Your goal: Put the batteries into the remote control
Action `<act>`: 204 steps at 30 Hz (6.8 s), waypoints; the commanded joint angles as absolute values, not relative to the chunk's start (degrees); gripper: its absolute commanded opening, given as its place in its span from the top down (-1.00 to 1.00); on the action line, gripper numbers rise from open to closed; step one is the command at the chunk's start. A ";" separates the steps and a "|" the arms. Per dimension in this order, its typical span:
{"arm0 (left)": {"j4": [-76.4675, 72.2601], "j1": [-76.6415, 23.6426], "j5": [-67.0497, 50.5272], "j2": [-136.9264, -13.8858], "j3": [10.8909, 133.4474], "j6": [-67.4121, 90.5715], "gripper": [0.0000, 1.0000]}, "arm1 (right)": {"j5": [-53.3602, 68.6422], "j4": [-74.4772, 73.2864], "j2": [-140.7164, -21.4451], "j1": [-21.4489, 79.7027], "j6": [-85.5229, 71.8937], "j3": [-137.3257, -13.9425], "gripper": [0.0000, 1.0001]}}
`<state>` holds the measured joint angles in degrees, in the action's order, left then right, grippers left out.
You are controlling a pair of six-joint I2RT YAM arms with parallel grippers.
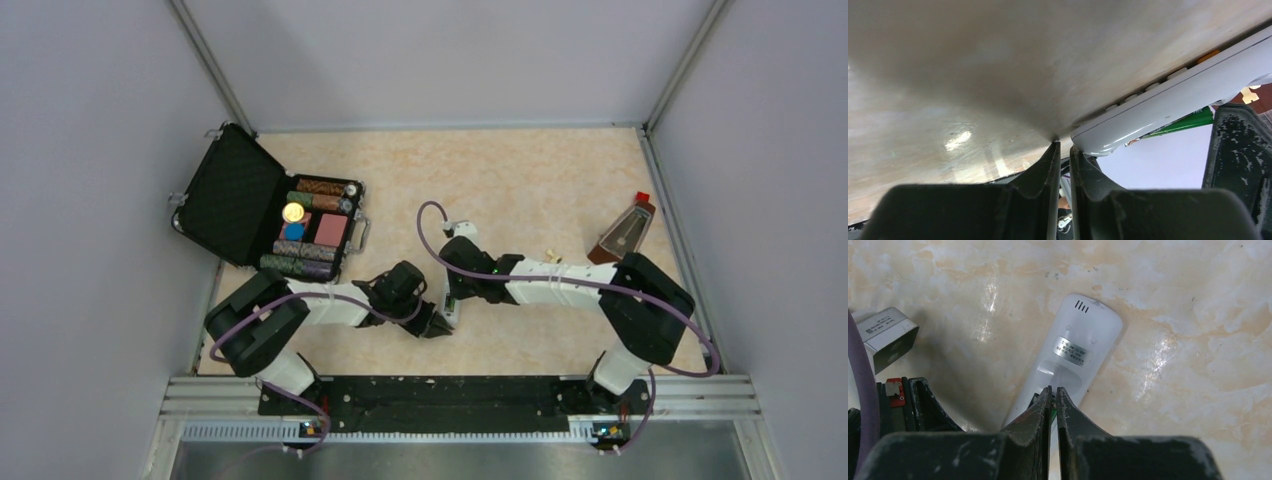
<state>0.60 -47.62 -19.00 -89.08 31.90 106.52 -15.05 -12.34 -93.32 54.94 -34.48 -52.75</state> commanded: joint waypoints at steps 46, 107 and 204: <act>-6.96 -45.36 -17.80 -93.37 26.81 109.97 0.69 | -15.06 -0.49 -88.30 59.39 -44.70 -34.07 1.00; 58.69 -43.59 47.49 -28.75 56.21 59.37 0.20 | -21.70 -28.94 -112.47 67.73 -70.81 -85.62 -0.06; 63.81 -43.65 52.40 -16.51 58.49 52.59 0.18 | -38.26 -58.42 -139.14 71.36 -61.23 -116.36 0.60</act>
